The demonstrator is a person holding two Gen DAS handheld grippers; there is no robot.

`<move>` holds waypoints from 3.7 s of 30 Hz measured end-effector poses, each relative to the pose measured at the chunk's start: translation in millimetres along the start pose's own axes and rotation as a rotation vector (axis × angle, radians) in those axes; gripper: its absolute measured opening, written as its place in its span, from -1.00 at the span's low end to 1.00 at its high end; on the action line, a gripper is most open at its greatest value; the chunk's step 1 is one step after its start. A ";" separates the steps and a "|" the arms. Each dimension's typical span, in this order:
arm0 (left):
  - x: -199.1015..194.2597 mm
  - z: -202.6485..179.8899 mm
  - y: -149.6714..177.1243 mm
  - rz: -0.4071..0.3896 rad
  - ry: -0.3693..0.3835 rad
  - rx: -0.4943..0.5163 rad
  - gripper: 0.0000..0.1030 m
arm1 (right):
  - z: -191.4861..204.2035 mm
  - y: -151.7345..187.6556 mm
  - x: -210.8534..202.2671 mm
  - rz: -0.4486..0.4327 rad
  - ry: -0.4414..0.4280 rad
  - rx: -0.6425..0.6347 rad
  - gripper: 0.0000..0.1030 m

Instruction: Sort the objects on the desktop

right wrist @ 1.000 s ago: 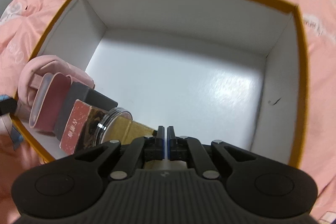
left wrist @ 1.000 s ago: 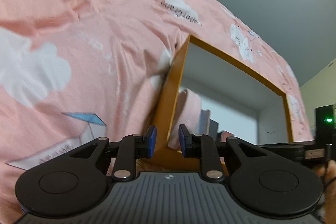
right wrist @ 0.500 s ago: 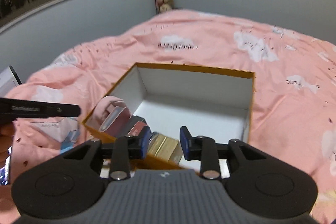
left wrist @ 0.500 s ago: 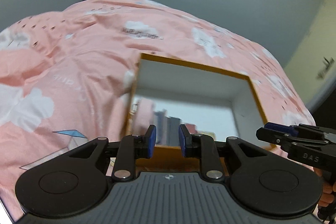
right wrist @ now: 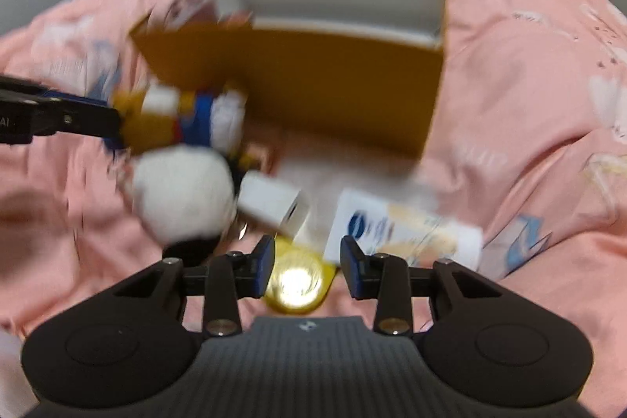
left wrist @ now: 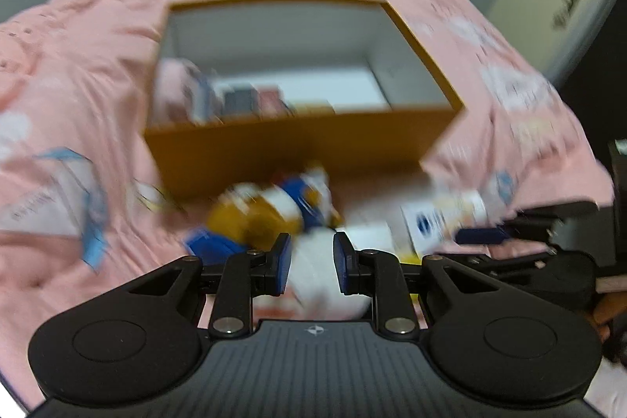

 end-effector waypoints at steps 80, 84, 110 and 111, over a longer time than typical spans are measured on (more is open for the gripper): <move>50.3 -31.5 17.8 0.157 0.027 0.168 -0.50 | -12.7 1.6 -1.1 -0.026 0.014 -0.258 -0.56; 55.6 -42.5 9.5 0.154 0.033 0.226 -0.50 | -32.6 -2.0 -15.1 0.036 -0.175 0.008 -0.56; 117.4 -44.0 11.1 0.226 0.216 -0.227 -0.38 | -21.1 14.7 13.0 0.028 -0.027 -0.171 -0.33; 118.6 -44.4 9.5 0.217 0.213 -0.224 -0.37 | -23.8 11.6 12.6 0.003 0.009 -0.198 -0.33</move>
Point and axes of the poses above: each gripper's, at about its wrist camera, not at the fingertips, and x roughly the way its jaws point, z to its left, y to its underside, the point moved 8 cm from there along x, roughly the way its jaws point, and after that the axes turned 13 degrees about y, right-handed, at the moved point
